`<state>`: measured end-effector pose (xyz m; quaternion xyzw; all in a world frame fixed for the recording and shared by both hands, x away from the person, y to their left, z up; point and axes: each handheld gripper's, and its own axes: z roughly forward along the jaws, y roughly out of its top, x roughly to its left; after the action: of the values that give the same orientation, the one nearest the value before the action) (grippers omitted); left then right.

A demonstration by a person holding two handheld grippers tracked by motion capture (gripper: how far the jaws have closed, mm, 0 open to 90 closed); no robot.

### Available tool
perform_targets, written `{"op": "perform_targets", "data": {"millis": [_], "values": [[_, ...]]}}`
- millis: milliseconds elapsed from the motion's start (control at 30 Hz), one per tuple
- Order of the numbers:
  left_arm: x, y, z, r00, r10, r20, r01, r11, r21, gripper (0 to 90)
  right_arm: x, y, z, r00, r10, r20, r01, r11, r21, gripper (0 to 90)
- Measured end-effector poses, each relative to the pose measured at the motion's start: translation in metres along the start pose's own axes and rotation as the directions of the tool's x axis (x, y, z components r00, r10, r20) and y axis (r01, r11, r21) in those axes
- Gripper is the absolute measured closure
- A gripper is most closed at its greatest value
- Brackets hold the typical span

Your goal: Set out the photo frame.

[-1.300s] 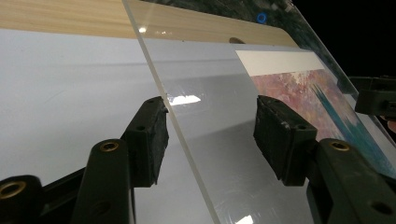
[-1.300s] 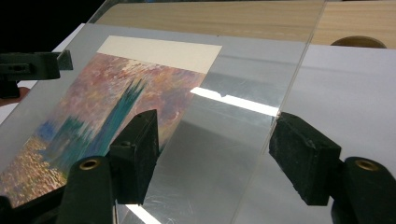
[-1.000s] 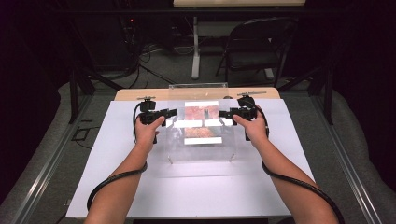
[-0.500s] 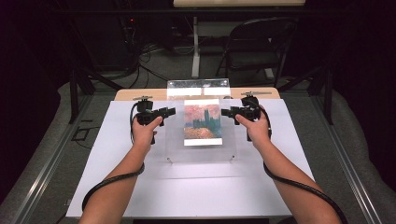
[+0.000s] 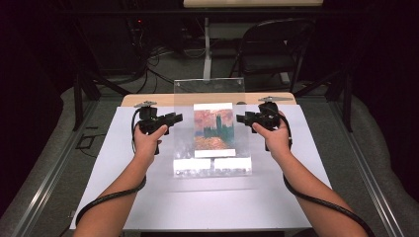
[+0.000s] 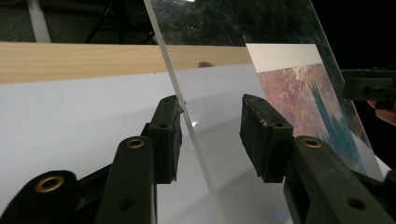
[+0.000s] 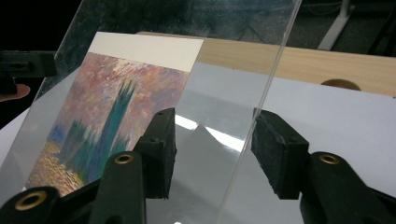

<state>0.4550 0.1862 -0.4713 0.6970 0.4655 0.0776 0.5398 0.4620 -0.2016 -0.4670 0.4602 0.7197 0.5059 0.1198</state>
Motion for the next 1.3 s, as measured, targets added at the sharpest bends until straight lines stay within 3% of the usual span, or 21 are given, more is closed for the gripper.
{"op": "perform_targets", "data": {"millis": [100, 267, 567, 667, 800, 1000, 1200, 1300], "values": [[-0.007, -0.001, -0.012, 0.9995, 0.028, 0.016, -0.027, 0.9994, -0.022, 61.8, 0.008, -0.001, -0.013, 0.9997, -0.025, -0.005, 0.025, 0.999, -0.023, 54.4], [-0.029, -0.009, -0.041, 0.9947, 0.099, 0.029, -0.096, 0.9927, -0.072, 66.3, 0.028, -0.008, -0.042, 0.9942, -0.108, 0.003, 0.107, 0.991, -0.082, 59.0], [-0.059, -0.024, -0.075, 0.9768, 0.214, 0.008, -0.212, 0.9722, -0.099, 70.6, 0.051, -0.024, -0.083, 0.9849, -0.173, -0.011, 0.170, 0.976, -0.135, 67.0], [-0.065, -0.029, -0.082, 0.9764, 0.216, 0.001, -0.215, 0.9708, -0.107, 71.8, 0.055, -0.027, -0.089, 0.9836, -0.180, -0.015, 0.176, 0.974, -0.140, 68.3], [-0.074, -0.035, -0.091, 0.9711, 0.239, -0.006, -0.238, 0.9649, -0.111, 72.7, 0.063, -0.033, -0.098, 0.9832, -0.182, -0.014, 0.178, 0.973, -0.147, 68.3], [-0.080, -0.049, -0.104, 0.9704, 0.236, 0.050, -0.228, 0.9645, -0.133, 73.9, 0.070, -0.049, -0.114, 0.9874, -0.141, -0.072, 0.125, 0.974, -0.188, 68.0], [-0.089, -0.060, -0.111, 0.9596, 0.267, 0.088, -0.255, 0.9583, -0.128, 70.3, 0.078, -0.061, -0.125, 0.9806, -0.174, -0.090, 0.152, 0.965, -0.214, 65.7], [-0.094, -0.064, -0.112, 0.9572, 0.284, 0.053, -0.277, 0.9533, -0.121, 69.4, 0.081, -0.065, -0.126, 0.9779, -0.186, -0.095, 0.163, 0.965, -0.205, 63.9]]}}
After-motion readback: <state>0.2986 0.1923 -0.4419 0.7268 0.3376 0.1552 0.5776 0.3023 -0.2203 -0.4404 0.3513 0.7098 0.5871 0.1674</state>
